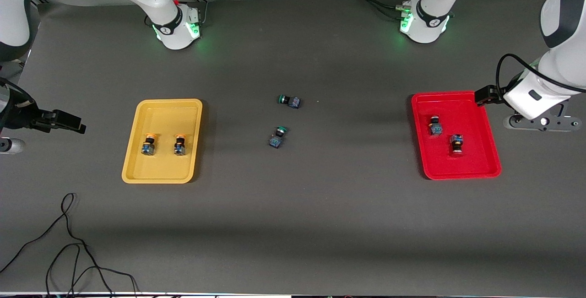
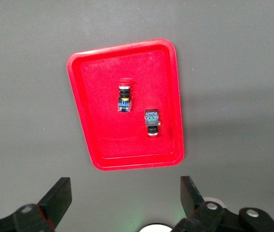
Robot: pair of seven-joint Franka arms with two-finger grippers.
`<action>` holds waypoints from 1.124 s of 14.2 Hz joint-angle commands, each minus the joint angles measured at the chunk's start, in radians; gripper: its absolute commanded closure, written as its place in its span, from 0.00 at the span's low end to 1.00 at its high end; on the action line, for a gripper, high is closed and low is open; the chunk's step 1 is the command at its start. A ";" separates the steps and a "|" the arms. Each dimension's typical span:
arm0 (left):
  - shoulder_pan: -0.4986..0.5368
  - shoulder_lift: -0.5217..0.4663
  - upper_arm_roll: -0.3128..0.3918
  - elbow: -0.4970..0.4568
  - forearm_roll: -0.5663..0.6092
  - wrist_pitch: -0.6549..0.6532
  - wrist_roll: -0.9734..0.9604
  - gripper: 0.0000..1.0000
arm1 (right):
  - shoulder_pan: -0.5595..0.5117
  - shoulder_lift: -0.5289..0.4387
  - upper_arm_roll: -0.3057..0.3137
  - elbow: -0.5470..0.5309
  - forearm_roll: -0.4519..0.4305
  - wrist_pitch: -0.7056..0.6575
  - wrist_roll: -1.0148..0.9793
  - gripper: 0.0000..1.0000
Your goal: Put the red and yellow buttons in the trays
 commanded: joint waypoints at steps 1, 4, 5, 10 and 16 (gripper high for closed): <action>-0.006 -0.012 0.005 0.010 -0.008 -0.031 0.013 0.00 | -0.145 -0.064 0.162 -0.056 -0.041 0.027 0.021 0.00; -0.007 -0.012 0.005 0.010 -0.008 -0.031 0.013 0.00 | -0.175 -0.066 0.191 -0.060 -0.041 0.021 0.018 0.00; -0.007 -0.011 0.004 0.010 -0.008 -0.035 0.013 0.00 | -0.173 -0.063 0.191 -0.057 -0.041 0.013 0.018 0.00; -0.007 -0.009 0.005 0.010 -0.006 -0.034 0.012 0.00 | -0.170 -0.064 0.188 -0.057 -0.058 0.008 0.011 0.00; -0.007 -0.012 0.005 0.012 -0.006 -0.037 0.013 0.00 | -0.168 -0.066 0.187 -0.052 -0.061 -0.012 0.014 0.00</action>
